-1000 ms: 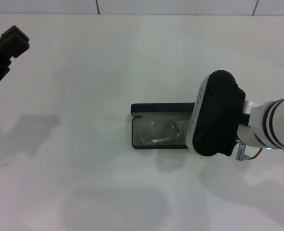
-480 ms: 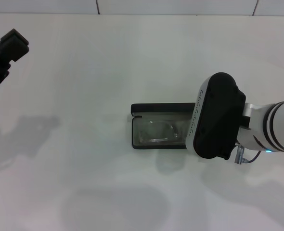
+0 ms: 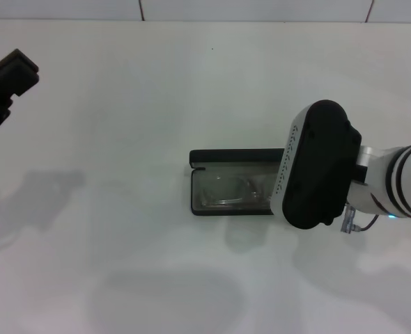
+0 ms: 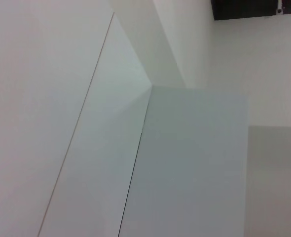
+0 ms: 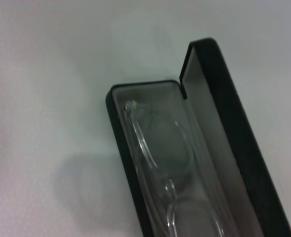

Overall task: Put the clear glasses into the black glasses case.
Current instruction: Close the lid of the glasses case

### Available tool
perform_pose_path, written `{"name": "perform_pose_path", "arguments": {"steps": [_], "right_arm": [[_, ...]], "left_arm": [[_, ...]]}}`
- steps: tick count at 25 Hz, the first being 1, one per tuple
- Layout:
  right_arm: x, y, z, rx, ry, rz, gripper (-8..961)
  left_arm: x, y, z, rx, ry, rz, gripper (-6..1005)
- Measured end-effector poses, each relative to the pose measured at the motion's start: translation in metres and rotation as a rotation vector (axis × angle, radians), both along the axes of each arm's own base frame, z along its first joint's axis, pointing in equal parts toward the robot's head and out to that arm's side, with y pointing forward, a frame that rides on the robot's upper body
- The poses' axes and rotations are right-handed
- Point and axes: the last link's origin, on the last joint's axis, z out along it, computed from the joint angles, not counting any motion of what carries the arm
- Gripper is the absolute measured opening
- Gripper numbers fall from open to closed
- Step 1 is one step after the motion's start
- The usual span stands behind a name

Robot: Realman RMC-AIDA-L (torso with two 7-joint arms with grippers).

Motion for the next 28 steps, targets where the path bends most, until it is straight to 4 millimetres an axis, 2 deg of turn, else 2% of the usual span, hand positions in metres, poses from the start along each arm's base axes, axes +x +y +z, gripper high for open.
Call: {"name": "perform_pose_path", "arguments": {"steps": [8,12,15,17,21,24,26,28], "right_arm": [[-0.016,-0.017,0.011,-0.020,0.053,0.000,116],[-0.023,-0.030,0.027,-0.043,0.131,-0.025,116],[-0.019,-0.035,0.044,-0.090,0.196,-0.081,115],[-0.016,-0.034,0.058,-0.129,0.262,-0.129,115],[-0.009,-0.032,0.110,-0.199,0.494,-0.163,115],[0.000,-0.036,0.142,-0.238,0.564,-0.104,115],[0.011,-0.039,0.165,-0.240,0.623,-0.089,115],[0.029,-0.042,0.197,-0.218,0.772,-0.078,115]], "left_arm": [[0.003,0.002,-0.002,-0.015,0.010,-0.015,89],[0.006,0.005,-0.002,-0.020,0.014,-0.027,90],[0.013,0.014,-0.004,-0.040,0.033,-0.055,91],[0.027,0.032,-0.006,-0.074,0.055,-0.092,92],[0.039,0.048,-0.009,-0.087,0.079,-0.108,97],[0.047,0.060,-0.014,-0.097,0.102,-0.105,102],[0.054,0.069,-0.022,-0.117,0.128,-0.098,106],[0.063,0.079,-0.033,-0.139,0.164,-0.093,109]]}}
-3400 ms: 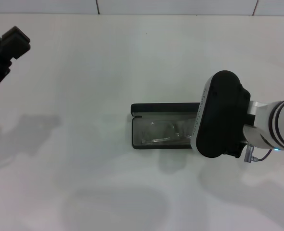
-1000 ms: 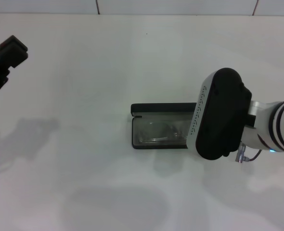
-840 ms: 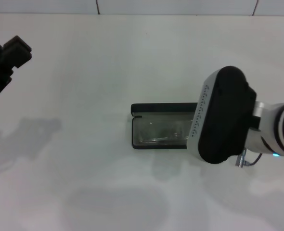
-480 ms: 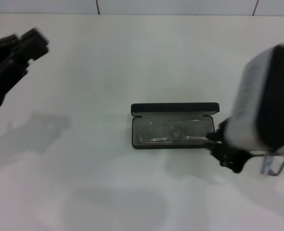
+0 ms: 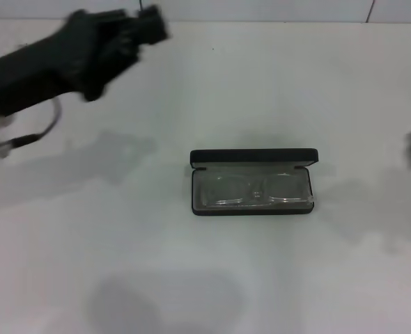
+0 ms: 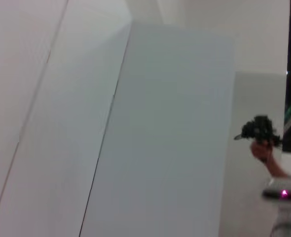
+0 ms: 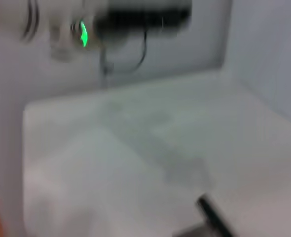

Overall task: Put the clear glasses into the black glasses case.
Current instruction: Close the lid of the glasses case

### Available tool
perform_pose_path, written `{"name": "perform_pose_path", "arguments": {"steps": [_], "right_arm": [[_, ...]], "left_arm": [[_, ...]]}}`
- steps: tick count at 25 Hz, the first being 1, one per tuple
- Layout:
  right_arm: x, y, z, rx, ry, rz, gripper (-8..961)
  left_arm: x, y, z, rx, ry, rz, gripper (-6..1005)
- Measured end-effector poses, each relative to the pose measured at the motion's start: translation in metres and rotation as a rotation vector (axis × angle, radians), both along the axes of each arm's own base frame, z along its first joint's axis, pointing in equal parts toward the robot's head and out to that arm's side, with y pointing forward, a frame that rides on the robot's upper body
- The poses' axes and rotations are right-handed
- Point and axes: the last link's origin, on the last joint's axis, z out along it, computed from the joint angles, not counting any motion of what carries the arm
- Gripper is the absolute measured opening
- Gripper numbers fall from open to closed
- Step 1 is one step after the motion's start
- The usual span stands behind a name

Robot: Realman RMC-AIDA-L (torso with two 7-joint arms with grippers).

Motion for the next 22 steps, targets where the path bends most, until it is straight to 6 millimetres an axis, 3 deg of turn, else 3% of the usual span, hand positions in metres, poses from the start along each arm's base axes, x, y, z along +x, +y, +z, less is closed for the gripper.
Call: {"name": "perform_pose_path", "arguments": {"steps": [2,3,4,6,7,11,16,22], "right_arm": [[0.018,-0.007,0.027,0.045,0.139,0.004,115],[0.018,-0.007,0.027,0.045,0.139,0.004,115],[0.054,-0.023,0.067,0.187,0.321,0.014,115],[0.073,-0.032,0.081,0.283,0.377,0.006,115],[0.085,-0.038,0.087,0.336,0.396,-0.010,116],[0.118,-0.047,0.088,0.440,0.433,-0.086,116],[0.143,-0.059,0.082,0.483,0.492,-0.136,116],[0.159,-0.069,0.077,0.511,0.520,-0.180,115]], "left_arm": [[0.011,0.011,-0.014,-0.017,0.052,0.006,113],[0.016,0.018,-0.021,-0.023,0.087,0.017,115],[0.021,0.022,-0.026,-0.027,0.105,0.020,117],[0.037,0.043,-0.053,-0.033,0.227,0.070,121],[0.037,0.043,-0.053,-0.033,0.227,0.070,123],[0.038,0.055,-0.079,-0.061,0.364,0.146,131],[0.029,0.064,-0.103,-0.101,0.557,0.216,140],[0.017,0.061,-0.109,-0.136,0.653,0.237,163]]}}
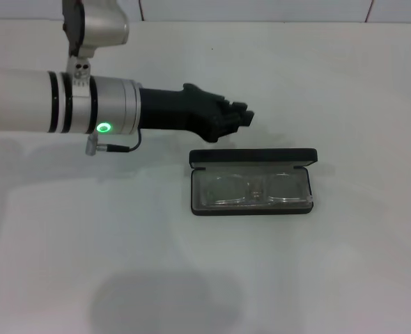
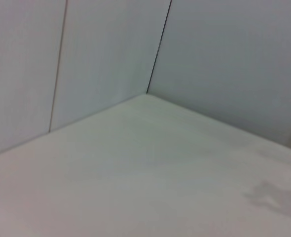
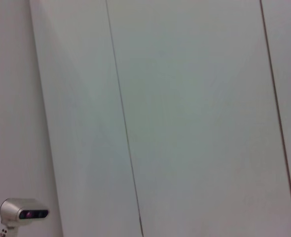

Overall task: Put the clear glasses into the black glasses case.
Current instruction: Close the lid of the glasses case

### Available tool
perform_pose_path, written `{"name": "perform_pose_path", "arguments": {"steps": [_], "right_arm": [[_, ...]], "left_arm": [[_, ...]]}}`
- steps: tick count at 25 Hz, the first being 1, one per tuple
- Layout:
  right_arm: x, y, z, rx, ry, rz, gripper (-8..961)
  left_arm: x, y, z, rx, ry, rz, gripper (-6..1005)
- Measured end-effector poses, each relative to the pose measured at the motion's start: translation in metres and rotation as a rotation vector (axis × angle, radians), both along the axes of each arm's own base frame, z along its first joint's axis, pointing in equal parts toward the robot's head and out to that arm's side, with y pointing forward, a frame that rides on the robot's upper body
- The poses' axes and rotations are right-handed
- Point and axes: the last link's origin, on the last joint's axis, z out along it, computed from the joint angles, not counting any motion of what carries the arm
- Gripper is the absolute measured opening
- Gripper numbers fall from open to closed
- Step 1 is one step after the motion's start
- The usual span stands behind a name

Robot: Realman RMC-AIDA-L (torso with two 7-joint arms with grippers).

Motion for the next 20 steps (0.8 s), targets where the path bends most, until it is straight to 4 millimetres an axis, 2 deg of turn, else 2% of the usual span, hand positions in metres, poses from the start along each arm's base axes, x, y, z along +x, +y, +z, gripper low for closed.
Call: {"name": "perform_pose_path", "arguments": {"steps": [6,11,20], "right_arm": [[0.011,0.006,-0.010,-0.010,0.022,-0.036,115],[0.015,0.012,-0.017,-0.024,0.034,-0.053,116],[0.017,0.016,-0.019,-0.015,0.039,-0.061,116]], "left_arm": [[-0.005,-0.007,-0.008,-0.039,0.032,-0.002,171],[0.001,-0.010,-0.012,-0.065,0.022,-0.015,171],[0.006,-0.011,-0.014,-0.072,0.003,-0.021,170]]}}
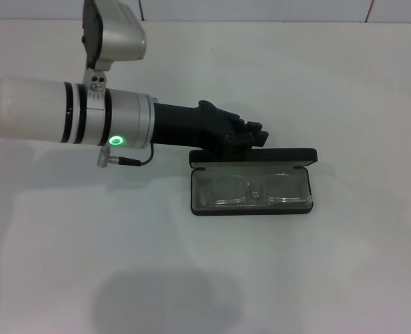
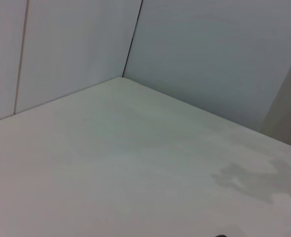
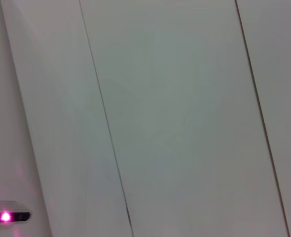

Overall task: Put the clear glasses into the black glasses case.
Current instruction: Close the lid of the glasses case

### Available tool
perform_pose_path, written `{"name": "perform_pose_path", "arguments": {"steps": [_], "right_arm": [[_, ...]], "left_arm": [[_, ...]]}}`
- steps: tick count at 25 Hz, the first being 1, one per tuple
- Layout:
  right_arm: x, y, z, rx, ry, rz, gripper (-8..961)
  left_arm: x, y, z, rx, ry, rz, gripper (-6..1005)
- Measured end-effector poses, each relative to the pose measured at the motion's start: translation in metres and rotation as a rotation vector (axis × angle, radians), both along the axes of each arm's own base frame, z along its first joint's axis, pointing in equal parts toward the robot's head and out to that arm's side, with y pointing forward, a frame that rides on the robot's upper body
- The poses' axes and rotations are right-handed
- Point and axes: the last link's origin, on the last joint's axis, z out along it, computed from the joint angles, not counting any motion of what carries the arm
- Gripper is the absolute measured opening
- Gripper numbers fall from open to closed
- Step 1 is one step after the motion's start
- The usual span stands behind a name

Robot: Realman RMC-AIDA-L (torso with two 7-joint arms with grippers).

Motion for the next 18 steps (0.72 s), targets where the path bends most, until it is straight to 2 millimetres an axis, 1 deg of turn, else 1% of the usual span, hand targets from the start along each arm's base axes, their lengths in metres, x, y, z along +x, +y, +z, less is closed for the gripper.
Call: {"name": "perform_pose_path", "arguments": {"steps": [7,18], "right_arm": [[0.001,0.007,-0.005,0.002,0.015,0.009,115],[-0.001,0.010,-0.007,0.002,0.016,0.024,115]], "left_arm": [[0.002,0.003,-0.012,-0.015,0.017,0.014,169],[0.001,0.000,-0.015,-0.032,0.035,0.007,168]]}}
